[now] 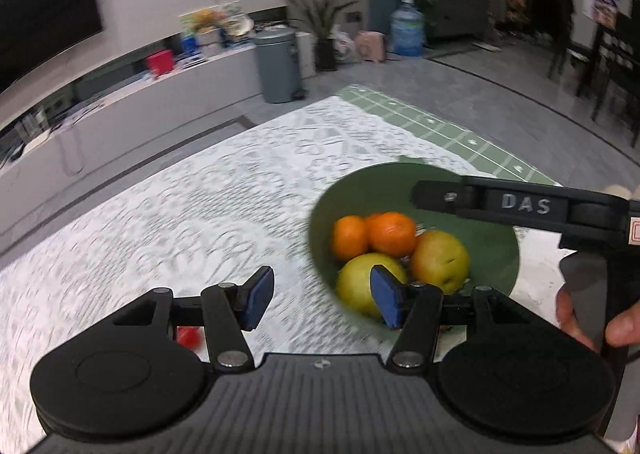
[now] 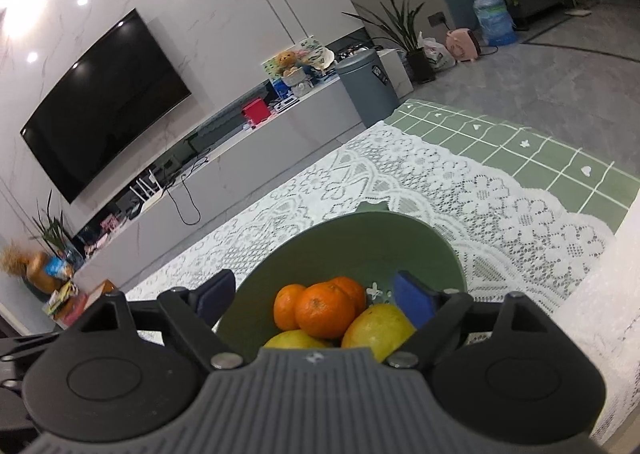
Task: Organize fruits
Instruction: 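Withdraw both tools and move them to the red cherry tomatoes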
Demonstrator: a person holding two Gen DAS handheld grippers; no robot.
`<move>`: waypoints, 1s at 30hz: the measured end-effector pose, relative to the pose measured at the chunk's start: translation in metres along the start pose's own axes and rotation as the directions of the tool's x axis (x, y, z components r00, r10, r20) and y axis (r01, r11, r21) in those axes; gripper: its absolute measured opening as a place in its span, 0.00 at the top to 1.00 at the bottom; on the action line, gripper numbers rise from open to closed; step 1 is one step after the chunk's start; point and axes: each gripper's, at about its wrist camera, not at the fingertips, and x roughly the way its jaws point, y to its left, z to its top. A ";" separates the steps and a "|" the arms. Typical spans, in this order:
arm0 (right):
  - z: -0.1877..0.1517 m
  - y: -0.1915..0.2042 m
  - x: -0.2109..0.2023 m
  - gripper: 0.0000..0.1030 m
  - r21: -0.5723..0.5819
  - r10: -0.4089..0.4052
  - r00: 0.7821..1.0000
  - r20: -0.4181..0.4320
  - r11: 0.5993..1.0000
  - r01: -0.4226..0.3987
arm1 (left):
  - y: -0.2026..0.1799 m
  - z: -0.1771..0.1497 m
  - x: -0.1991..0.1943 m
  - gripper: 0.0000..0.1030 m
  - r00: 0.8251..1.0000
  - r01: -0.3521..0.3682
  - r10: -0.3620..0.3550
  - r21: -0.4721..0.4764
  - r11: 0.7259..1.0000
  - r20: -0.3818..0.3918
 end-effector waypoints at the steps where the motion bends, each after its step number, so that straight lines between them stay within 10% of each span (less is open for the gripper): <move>1: -0.001 0.002 -0.001 0.19 -0.010 -0.003 1.000 -0.005 1.000 0.003 | 0.005 -0.004 -0.005 0.36 1.000 -0.011 0.011 -0.021 1.000 0.000; 17: -0.034 0.055 -0.029 0.18 -0.222 0.064 0.996 -0.056 0.972 -0.075 | 0.067 -0.071 -0.060 0.36 1.000 0.020 -0.015 -0.251 0.968 0.021; 30: -0.082 0.093 -0.022 0.25 -0.296 0.110 0.955 -0.277 0.935 -0.193 | 0.036 -0.121 -0.041 0.36 0.991 0.120 -0.126 -0.114 0.986 -0.045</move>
